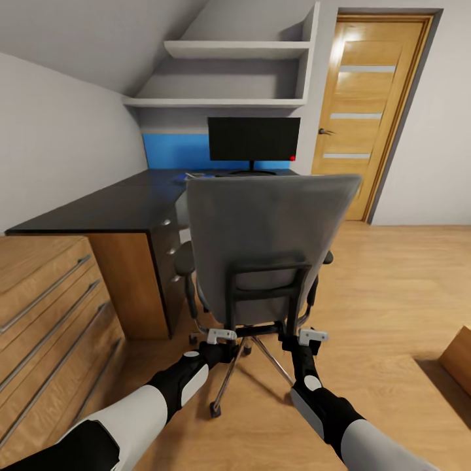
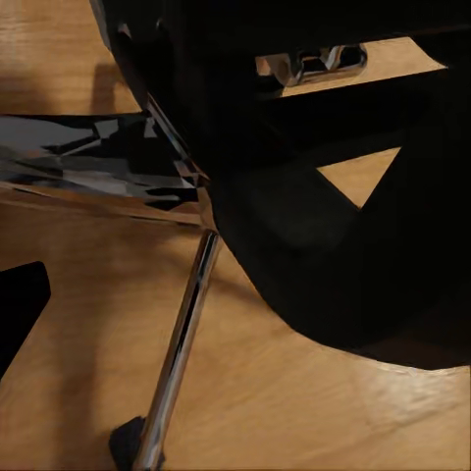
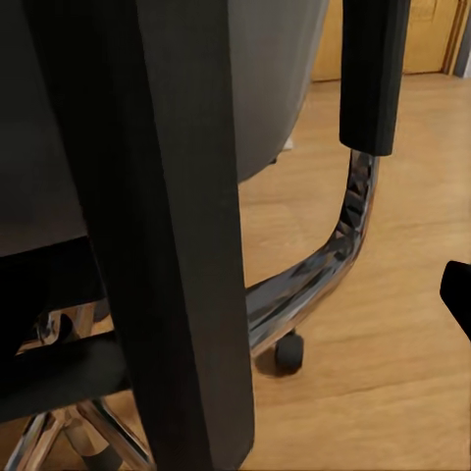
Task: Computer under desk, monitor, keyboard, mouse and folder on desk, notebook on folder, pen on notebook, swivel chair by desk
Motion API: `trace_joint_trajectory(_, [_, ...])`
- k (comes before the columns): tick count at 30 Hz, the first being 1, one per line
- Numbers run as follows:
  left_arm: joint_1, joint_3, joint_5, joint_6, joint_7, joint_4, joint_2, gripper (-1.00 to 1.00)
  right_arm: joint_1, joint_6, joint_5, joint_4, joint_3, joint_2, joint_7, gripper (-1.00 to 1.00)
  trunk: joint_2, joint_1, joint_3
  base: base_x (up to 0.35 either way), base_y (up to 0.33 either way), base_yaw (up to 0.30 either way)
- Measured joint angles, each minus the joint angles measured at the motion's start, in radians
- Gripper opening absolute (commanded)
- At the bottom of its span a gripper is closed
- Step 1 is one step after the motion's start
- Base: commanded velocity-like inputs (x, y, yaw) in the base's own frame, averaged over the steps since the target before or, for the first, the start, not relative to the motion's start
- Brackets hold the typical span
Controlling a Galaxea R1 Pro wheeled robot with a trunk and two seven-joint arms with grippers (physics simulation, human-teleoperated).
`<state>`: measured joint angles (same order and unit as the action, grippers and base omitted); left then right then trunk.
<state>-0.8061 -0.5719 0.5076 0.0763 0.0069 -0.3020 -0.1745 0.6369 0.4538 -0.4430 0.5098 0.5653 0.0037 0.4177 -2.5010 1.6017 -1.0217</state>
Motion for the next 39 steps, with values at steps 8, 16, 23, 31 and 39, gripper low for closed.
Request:
trace_joint_trajectory(8, [0.0, 0.006, -0.001, 0.0, 0.001, 0.005, 0.0, 1.0, -0.005, -0.001, 0.003, -0.011, -0.002, 0.009, 0.004, 1.0, 0.0, 0.0, 0.0, 0.102, -0.013, 0.0])
trace_joint_trajectory(16, [0.0, 0.005, -0.001, 0.0, 0.001, 0.005, 0.0, 1.0, -0.011, 0.0, 0.002, -0.02, 0.001, -0.007, 0.001, 1.0, 0.0, 0.001, 0.0, 0.02, 0.0, 0.0])
trace_joint_trajectory(23, [0.0, 0.001, 0.005, 0.0, -0.001, 0.004, 0.0, 1.0, -0.012, 0.0, 0.002, -0.02, 0.002, -0.008, 0.0, 1.0, 0.0, 0.0, 0.0, 0.259, 0.0, 0.0])
trace_joint_trajectory(31, [0.0, 0.004, 0.001, 0.0, 0.0, 0.005, 0.0, 1.0, -0.012, 0.0, 0.001, -0.02, 0.002, -0.008, 0.001, 1.0, 0.0, 0.0, 0.0, 0.32, 0.0, 0.0])
trace_joint_trajectory(39, [0.0, 0.004, 0.001, 0.0, 0.0, 0.006, 0.0, 1.0, -0.012, 0.001, 0.001, -0.02, 0.002, -0.008, 0.001, 1.0, 0.0, 0.0, 0.0, 0.322, 0.0, 0.0])
